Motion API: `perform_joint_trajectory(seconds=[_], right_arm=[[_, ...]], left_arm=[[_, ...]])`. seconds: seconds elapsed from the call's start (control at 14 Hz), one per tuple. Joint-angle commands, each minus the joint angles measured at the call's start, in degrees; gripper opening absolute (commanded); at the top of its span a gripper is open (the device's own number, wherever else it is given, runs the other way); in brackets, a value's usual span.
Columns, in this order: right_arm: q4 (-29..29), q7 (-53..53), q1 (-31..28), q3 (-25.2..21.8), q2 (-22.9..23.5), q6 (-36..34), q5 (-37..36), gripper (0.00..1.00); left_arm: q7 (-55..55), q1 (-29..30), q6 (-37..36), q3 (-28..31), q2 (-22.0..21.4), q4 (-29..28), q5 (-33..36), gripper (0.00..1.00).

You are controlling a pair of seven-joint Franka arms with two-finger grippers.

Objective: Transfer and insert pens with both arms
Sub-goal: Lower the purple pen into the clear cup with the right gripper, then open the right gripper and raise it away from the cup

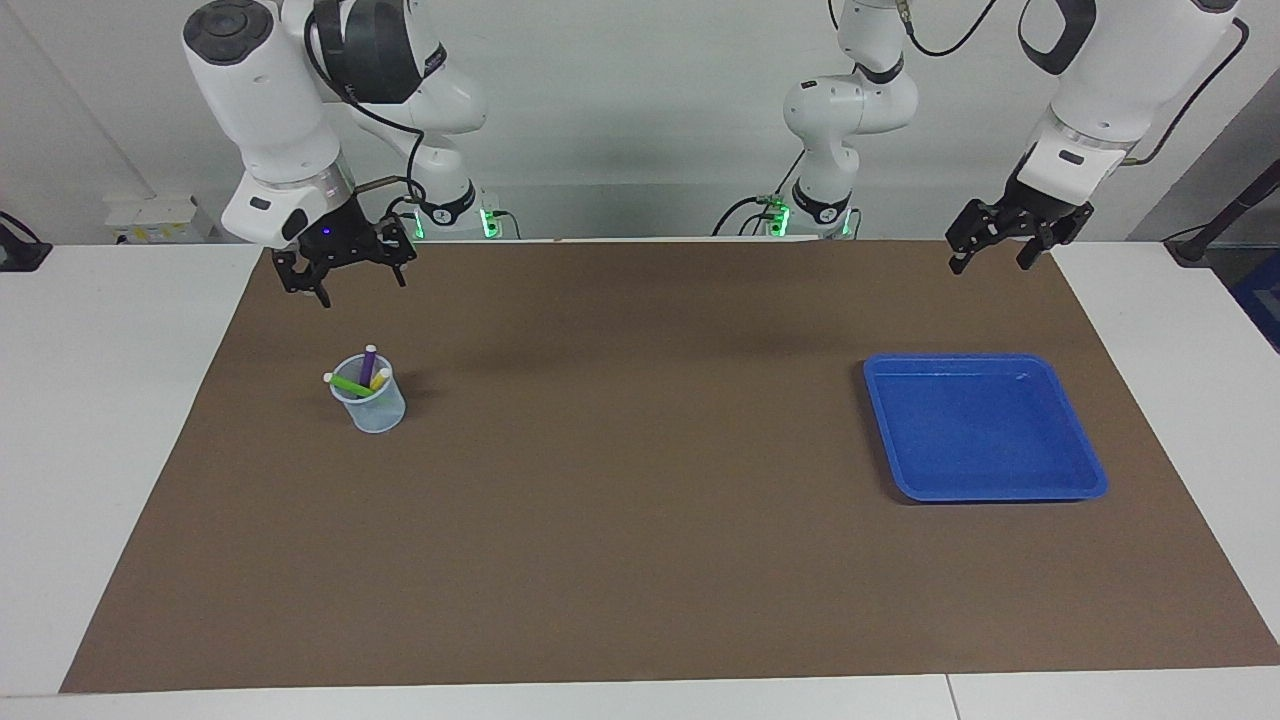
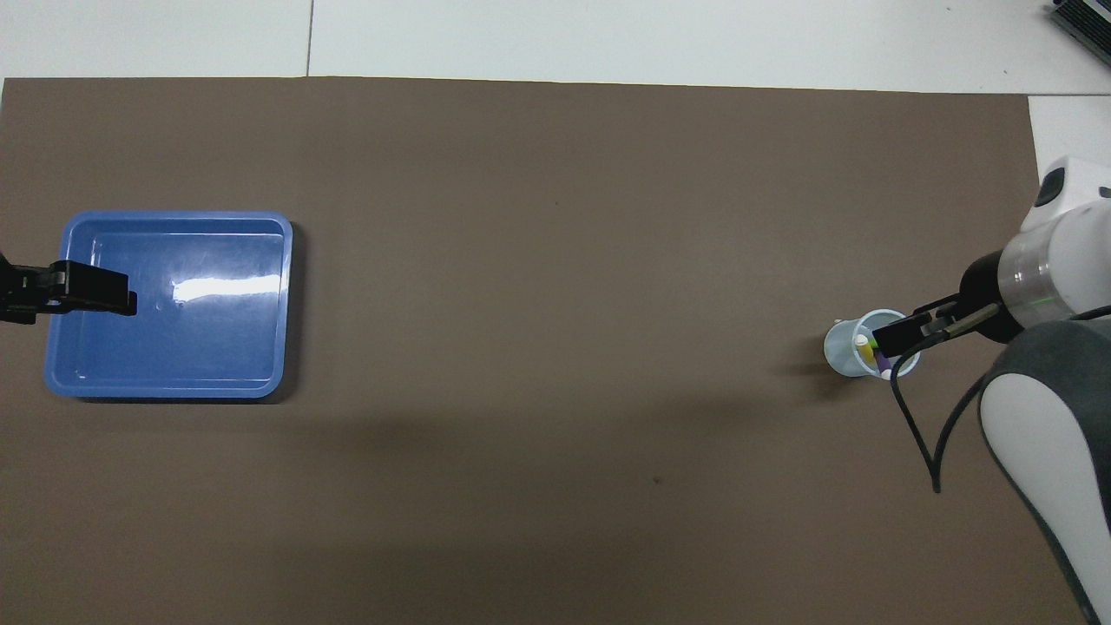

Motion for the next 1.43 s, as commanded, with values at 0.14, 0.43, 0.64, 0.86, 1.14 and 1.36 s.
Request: perform_joint_trajectory(seconds=[0.14,0.43,0.64,0.86,1.14,1.36], right_arm=[[4.6,1.0,2.1,-2.9,4.3,-0.8,-0.2,1.00],[4.1,2.7,2.3,-2.9,3.8,-0.4,0.0,1.00],[3.9,4.8,2.3,-2.9,3.8,-0.3,0.0,1.00],[4.2,4.9,2.4,-2.9,3.8,-0.2,0.1,1.00],[4.7,6.5,3.0,-3.5,3.8,-0.1,0.4,1.00],[5.2,7.9,3.7,-6.1,4.0,0.4,0.7,1.00]], left_arm=[[-0.3,-0.5,-1.9,0.3,0.5,1.4,1.1,1.00],[-0.3,-0.6,-1.8,0.1,0.5,1.5,1.1,1.00],[-0.3,-0.6,-1.7,0.1,0.7,1.6,1.1,1.00],[-0.3,-0.6,-1.6,0.2,0.6,1.6,1.1,1.00],[-0.3,-0.5,-1.3,0.3,0.6,1.5,1.1,1.00],[-0.3,-0.4,-1.3,0.4,0.6,1.5,1.1,1.00]])
